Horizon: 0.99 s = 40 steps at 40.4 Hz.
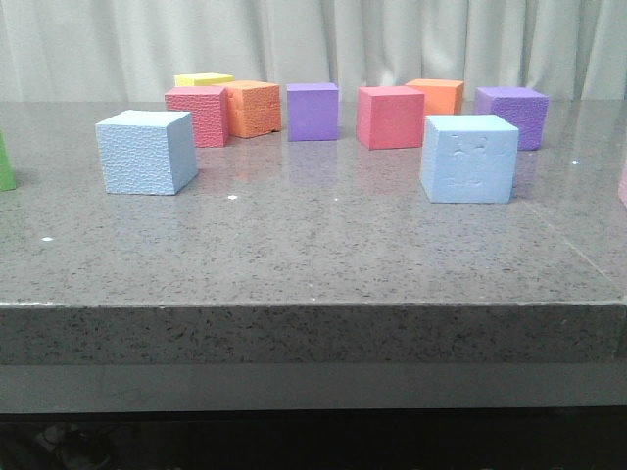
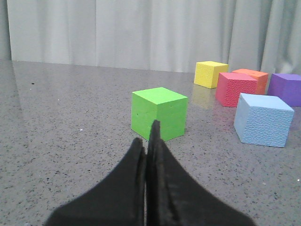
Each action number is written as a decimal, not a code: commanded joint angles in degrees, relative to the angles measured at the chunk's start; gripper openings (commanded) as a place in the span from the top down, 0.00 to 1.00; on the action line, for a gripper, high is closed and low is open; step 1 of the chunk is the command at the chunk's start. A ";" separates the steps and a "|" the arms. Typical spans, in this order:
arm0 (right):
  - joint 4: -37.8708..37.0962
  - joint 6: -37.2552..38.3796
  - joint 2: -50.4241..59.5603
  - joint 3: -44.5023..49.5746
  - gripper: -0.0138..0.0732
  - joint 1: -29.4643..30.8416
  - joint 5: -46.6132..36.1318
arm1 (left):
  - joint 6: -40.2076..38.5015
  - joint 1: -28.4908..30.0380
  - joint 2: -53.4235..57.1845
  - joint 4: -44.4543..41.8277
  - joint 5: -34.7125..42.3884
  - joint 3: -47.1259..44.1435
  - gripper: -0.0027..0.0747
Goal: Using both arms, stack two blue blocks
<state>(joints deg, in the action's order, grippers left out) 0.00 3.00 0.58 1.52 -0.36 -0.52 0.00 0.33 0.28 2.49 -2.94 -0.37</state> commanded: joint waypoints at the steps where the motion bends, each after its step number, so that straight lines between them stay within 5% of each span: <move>1: -0.42 -0.37 1.08 -0.03 0.92 0.40 -4.77 | -0.34 0.12 1.36 0.06 4.57 -2.07 0.99; 40: 3.05 0.19 1.08 -4.36 0.92 0.40 -1.90 | -0.34 0.12 1.36 2.83 4.70 1.74 0.99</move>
<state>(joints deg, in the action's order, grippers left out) 1.30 3.13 0.58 1.16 -0.36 0.00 0.00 0.33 0.28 3.80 -2.94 -0.26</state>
